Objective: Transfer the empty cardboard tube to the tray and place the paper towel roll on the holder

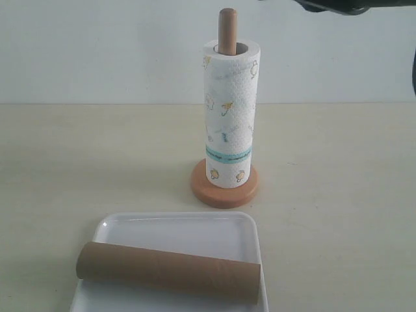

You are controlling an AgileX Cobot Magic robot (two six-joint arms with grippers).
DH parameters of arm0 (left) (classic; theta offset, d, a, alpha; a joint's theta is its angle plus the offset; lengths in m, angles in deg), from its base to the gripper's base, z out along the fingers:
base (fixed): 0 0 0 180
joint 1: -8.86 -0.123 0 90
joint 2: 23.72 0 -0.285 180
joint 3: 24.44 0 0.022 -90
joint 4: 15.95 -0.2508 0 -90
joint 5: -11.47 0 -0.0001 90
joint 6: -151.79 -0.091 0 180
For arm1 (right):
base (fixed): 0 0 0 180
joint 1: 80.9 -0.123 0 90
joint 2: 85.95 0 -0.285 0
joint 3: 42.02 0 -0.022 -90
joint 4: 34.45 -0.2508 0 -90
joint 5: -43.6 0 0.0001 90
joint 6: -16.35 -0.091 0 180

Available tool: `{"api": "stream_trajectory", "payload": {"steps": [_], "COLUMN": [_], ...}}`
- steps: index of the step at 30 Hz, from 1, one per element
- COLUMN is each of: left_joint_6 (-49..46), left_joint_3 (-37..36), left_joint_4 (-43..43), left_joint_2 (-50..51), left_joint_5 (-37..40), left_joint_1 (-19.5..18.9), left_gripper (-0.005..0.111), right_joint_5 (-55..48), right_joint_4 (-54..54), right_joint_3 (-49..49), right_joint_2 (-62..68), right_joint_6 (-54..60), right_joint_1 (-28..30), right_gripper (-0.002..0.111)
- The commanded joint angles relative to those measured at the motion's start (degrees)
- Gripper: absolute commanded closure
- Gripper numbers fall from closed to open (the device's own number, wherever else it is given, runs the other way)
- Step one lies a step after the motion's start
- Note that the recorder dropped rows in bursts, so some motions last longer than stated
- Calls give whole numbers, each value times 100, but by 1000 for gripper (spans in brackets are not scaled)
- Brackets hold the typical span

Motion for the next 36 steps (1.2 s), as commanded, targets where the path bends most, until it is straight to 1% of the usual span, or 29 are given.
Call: {"api": "stream_trajectory", "payload": {"steps": [1, 24, 31, 36], "left_joint_6": [40, 40, 40, 40], "left_joint_3": [-21, -21, -21, -21], "left_joint_4": [-11, -11, -11, -11], "left_joint_2": [-19, -19, -19, -19], "left_joint_5": [-6, -6, -6, -6], "left_joint_1": [-10, -10, -10, -10], "left_gripper": [102, 102, 102, 102], "right_joint_5": [-20, 57, 57, 57], "right_joint_4": [46, 46, 46, 46], "right_joint_3": [-17, -17, -17, -17], "right_joint_2": [-48, -114, -1213, -1710], "right_joint_6": [-2, -12, -12, -12], "right_joint_1": [-3, -3, -3, 7], "right_gripper": [106, 106, 106, 106]}}
